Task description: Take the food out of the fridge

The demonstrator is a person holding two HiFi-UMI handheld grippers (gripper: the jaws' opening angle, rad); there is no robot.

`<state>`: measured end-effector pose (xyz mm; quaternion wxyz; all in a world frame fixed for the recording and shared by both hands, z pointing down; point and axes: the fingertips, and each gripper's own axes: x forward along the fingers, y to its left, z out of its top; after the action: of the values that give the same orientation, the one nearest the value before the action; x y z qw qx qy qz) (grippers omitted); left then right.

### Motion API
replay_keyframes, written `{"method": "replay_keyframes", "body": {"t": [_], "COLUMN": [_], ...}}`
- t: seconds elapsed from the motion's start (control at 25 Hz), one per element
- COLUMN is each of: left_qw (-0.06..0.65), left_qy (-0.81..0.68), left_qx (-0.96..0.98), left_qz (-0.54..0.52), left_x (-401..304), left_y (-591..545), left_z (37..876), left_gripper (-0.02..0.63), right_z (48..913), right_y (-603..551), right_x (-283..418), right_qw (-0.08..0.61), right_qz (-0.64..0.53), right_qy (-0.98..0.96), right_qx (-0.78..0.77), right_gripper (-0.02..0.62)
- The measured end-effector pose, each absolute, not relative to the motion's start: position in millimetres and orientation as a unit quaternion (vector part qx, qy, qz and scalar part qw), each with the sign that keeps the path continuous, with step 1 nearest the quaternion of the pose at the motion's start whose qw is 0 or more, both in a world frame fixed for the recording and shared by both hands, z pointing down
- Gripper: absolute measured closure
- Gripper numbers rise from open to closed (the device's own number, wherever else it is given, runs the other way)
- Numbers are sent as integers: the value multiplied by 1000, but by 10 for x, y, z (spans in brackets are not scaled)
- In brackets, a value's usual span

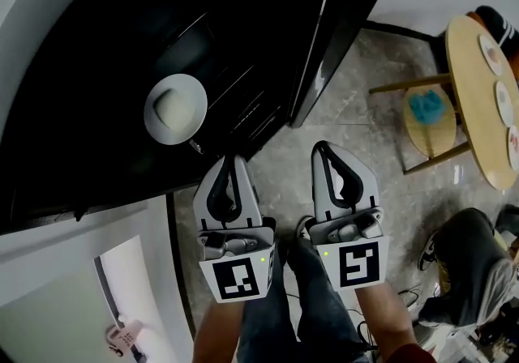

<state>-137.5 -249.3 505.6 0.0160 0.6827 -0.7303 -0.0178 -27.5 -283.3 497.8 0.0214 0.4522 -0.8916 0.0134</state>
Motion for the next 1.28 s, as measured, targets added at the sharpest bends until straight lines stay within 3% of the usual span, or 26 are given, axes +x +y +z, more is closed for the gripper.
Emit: {"method": "replay_keyframes", "body": {"t": [0.56,1.28], "left_qw": [-3,-10], "left_qy": [-738,-752], "left_qx": [675,658], "left_qz": [-16,-26], "left_x": [-1332,-1476], "left_y": [-2548,-2429], "left_z": [5715,5607], "left_gripper": [592,592], "right_z": [5664,5666], "right_y": [-3021,-2999], "right_x": [-349,-578], "right_qw": [16,18], "right_qz": [7,32], "right_qy": [-898,-911], "right_qx": [440,411], "right_gripper": [572,572]}}
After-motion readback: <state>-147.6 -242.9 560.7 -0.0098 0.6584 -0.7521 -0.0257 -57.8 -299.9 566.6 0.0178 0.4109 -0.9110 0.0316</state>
